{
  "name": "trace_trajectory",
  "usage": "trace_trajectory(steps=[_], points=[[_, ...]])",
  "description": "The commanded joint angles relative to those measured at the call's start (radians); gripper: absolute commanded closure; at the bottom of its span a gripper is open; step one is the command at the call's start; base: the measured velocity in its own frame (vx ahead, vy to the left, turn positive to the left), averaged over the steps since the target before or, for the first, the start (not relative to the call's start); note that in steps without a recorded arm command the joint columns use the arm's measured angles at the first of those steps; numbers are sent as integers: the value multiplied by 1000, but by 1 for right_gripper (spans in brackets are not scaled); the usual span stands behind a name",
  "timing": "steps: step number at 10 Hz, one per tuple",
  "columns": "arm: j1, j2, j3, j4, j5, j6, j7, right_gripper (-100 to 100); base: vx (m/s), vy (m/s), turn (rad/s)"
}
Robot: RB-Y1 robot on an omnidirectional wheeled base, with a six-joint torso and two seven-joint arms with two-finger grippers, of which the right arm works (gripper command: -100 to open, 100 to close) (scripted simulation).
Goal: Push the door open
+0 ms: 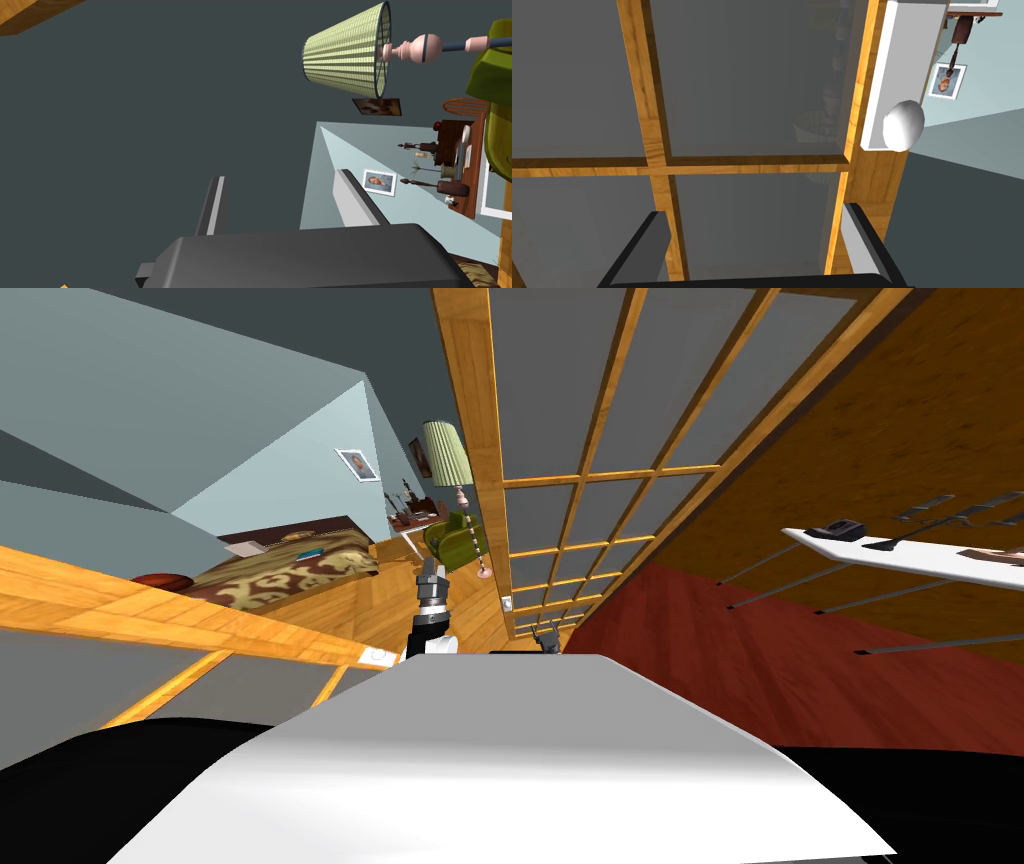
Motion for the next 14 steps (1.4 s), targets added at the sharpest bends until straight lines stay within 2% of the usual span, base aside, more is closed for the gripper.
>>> trace_trajectory(steps=[1, 4, 7, 9, 11, 14], points=[[-16, 20, 19, -5, -32, 33, 26, -100, -65, 90, -22], [-50, 56, 46, 1, -87, 75, 64, -100, -80, 135, -26], [-67, 81, 59, 5, -114, 96, 83, -100, -87, 210, -37], [-62, 67, 55, 11, -98, 82, 73, -100, 0, 18, -26], [-57, 58, 54, 9, -83, 77, 65, -100, 112, -174, -30], [-36, 26, 50, -1, -24, 57, 31, -100, 139, -148, -111]])
